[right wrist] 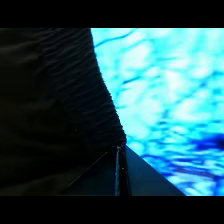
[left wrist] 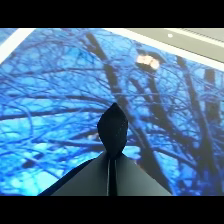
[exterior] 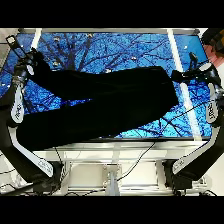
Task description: Fold the clothes and pants, and hang the long-sleeved shirts on hangers.
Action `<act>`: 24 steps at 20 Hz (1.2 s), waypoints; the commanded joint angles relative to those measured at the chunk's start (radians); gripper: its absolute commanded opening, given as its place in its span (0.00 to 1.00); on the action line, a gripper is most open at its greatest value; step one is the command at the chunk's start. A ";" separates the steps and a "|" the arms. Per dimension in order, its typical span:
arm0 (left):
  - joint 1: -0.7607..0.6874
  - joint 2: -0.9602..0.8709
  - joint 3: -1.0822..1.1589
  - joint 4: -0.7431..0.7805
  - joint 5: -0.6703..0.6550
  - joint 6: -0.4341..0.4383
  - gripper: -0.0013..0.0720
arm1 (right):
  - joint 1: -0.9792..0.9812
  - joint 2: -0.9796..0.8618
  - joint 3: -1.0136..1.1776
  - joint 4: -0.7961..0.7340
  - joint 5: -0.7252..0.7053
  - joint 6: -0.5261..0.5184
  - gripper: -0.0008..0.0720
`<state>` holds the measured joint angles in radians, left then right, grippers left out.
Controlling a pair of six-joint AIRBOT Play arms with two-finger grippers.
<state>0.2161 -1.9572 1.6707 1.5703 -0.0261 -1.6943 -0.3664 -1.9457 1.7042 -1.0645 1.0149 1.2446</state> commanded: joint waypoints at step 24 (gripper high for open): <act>0.047 0.138 0.003 -0.004 -0.393 -0.177 0.46 | -0.094 0.001 0.010 -0.034 -0.022 0.153 0.64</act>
<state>0.2253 -1.8793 1.6726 1.5661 -0.1776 -1.7565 -0.4606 -1.9453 1.7138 -1.0977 0.9833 1.3987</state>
